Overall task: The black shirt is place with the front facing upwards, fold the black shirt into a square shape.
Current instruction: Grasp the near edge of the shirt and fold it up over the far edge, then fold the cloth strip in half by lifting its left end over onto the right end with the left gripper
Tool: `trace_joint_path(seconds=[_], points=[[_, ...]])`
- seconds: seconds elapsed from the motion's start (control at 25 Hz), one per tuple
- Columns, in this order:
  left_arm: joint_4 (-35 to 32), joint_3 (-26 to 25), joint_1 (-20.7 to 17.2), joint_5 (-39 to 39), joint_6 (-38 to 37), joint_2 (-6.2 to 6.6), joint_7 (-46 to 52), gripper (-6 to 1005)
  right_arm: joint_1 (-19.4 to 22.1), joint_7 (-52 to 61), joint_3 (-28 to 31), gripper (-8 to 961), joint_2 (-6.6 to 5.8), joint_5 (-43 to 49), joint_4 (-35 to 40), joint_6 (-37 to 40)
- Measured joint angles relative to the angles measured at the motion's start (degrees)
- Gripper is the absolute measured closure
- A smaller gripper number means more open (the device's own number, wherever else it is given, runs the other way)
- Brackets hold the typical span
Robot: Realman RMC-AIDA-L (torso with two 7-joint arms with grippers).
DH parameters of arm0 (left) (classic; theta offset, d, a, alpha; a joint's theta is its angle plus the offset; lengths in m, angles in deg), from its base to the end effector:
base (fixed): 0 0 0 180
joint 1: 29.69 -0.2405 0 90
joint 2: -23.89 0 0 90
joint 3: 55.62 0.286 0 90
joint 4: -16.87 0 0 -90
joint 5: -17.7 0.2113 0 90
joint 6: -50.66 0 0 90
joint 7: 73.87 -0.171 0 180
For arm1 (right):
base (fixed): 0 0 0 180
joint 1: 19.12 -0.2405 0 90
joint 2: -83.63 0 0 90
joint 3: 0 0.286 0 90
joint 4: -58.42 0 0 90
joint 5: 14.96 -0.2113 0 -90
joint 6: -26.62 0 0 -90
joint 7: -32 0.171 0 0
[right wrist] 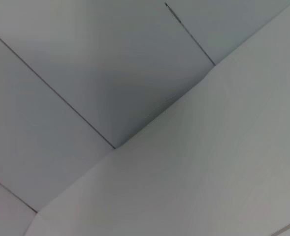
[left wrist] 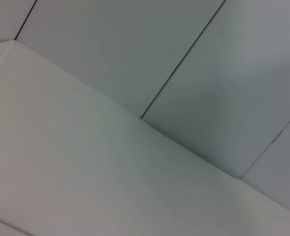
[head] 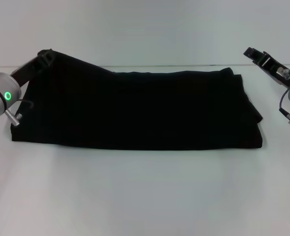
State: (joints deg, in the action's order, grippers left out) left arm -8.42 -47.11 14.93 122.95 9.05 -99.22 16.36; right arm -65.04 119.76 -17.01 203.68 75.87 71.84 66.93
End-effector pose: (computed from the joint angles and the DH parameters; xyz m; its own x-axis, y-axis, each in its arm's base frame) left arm -0.3116 0.4842 -0.0061 0.1949 0.3509 0.9159 0.9808 -0.0593 -0.1860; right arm 0.2949 0.4892 -0.0330 0.0706 -0.3940 -0.9164 -0.9966 -0.0662 -0.0483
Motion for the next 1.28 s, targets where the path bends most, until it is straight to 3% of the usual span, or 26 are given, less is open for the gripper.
trace_joint_path(seconds=[0.36, 0.56, 0.72, 0.76, 0.88, 1.04, 1.28], points=[[1.8, 0.0, -0.1, -0.5, 4.3, 0.44, -2.9, 596, 0.6, -0.1, 0.1, 449, 0.00, -0.7, -0.9, 1.8], [1.4, -0.2, -0.1, -0.9, 7.9, 0.50, -4.1, 450, 1.3, -0.2, 0.0, 208, -0.01, -0.7, -1.5, 2.7], [1.3, 0.0, -0.7, -3.2, 7.4, 0.59, -5.1, 270, 1.9, -1.0, -0.3, 131, -0.01, -0.3, -1.7, 4.3], [1.3, 0.0, -0.7, -3.2, 7.4, 0.59, -5.1, 271, 2.1, -1.7, -0.8, 112, -0.03, -0.2, -1.7, 5.1], [1.3, 2.7, -3.8, -3.3, -2.1, 1.93, 0.2, 272, 3.4, -4.2, -4.6, 113, -0.29, 0.0, -1.4, 10.2], [0.9, 4.5, -8.7, -3.1, -14.2, 3.27, 8.6, 275, 5.9, -8.0, -14.9, 115, -0.55, 0.0, 1.3, 18.7], [-5.7, 4.5, -17.6, -0.8, -26.7, 3.16, 26.5, 281, 10.0, -16.9, -27.1, 115, -0.54, 0.0, 4.3, 28.5]])
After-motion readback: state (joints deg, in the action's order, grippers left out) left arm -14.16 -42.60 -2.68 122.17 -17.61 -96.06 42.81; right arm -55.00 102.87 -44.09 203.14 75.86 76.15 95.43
